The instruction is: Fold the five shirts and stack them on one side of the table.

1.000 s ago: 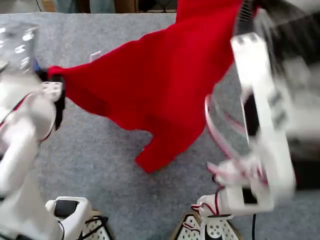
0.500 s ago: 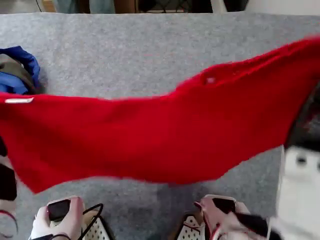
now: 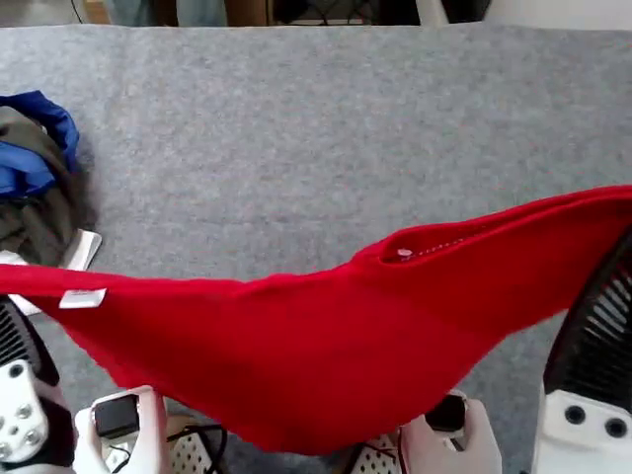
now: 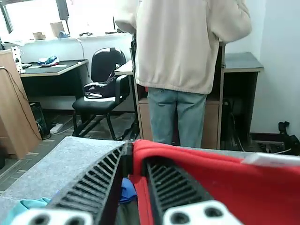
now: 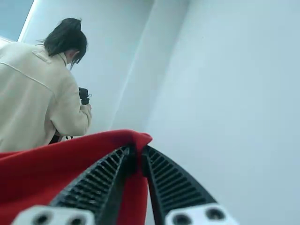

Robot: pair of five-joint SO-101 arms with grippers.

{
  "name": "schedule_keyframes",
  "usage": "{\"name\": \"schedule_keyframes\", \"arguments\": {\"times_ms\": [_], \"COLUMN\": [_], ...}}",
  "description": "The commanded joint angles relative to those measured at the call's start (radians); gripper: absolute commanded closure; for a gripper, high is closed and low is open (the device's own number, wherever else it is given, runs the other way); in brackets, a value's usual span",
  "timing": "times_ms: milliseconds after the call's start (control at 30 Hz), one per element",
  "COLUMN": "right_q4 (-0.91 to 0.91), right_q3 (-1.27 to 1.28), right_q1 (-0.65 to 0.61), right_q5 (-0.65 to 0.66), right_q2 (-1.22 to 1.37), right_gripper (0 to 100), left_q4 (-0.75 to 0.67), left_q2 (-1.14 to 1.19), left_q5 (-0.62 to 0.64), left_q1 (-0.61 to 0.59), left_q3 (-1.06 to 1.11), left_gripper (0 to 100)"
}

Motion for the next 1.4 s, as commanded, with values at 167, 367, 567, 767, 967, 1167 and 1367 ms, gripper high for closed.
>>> {"name": "schedule_keyframes", "arguments": {"times_ms": [167, 367, 567, 767, 967, 1167, 1367], "right_q4": [-0.201, -0.356, -0.448, -0.336, -0.299, -0.439, -0.468], "right_q3": [-0.041, -0.012, 0.114, 0.145, 0.177, 0.407, 0.412], "right_q1": [0.011, 0.011, 0.011, 0.011, 0.009, 0.005, 0.003], "right_q5": [-0.003, 0.072, 0.16, 0.204, 0.273, 0.264, 0.264], "right_q2": [0.002, 0.008, 0.004, 0.001, 0.018, 0.096, 0.074], "right_gripper": [98.5, 98.5, 98.5, 98.5, 98.5, 98.5, 98.5], "left_q4": [-0.003, 0.005, 0.003, 0.005, -0.018, -0.261, -0.199], "left_q2": [-0.005, 0.0, 0.018, 0.014, 0.029, 0.129, 0.146], "left_q5": [-0.011, -0.097, -0.1, -0.101, -0.118, -0.051, -0.055], "left_q1": [-0.012, -0.091, -0.113, -0.114, -0.113, -0.113, -0.113], "left_q3": [-0.001, 0.019, 0.047, 0.039, 0.05, 0.177, 0.111], "left_gripper": [97, 97, 97, 97, 97, 97, 97]}}
